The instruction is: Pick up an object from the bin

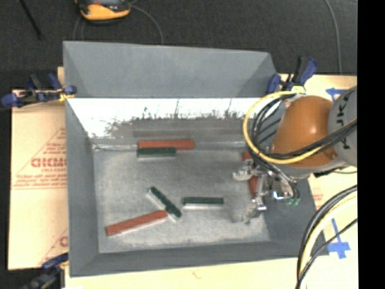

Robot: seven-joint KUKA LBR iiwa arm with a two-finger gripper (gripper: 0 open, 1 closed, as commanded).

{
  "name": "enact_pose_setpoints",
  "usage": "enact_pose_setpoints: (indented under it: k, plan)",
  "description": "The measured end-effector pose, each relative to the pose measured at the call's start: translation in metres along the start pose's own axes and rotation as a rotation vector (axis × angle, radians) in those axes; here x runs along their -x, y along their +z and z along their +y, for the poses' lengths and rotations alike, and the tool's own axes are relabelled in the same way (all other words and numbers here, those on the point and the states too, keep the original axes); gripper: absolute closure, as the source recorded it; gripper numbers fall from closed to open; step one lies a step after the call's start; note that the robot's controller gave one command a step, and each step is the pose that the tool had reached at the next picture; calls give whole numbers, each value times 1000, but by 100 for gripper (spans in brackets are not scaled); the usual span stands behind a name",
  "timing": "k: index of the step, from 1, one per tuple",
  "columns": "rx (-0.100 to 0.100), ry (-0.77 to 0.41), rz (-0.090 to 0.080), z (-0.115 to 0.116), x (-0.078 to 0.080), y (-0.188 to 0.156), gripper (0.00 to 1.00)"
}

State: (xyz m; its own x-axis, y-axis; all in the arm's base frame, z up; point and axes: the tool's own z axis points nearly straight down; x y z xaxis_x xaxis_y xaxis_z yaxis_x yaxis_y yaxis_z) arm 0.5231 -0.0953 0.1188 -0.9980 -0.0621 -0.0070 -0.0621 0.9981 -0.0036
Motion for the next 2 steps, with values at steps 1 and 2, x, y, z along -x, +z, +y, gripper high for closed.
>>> enact_pose_setpoints:
  k: [1,2]
  plan:
    - [6,-46,-1,11,49,37,0]
    - [-6,-13,5,87,8,38,100]
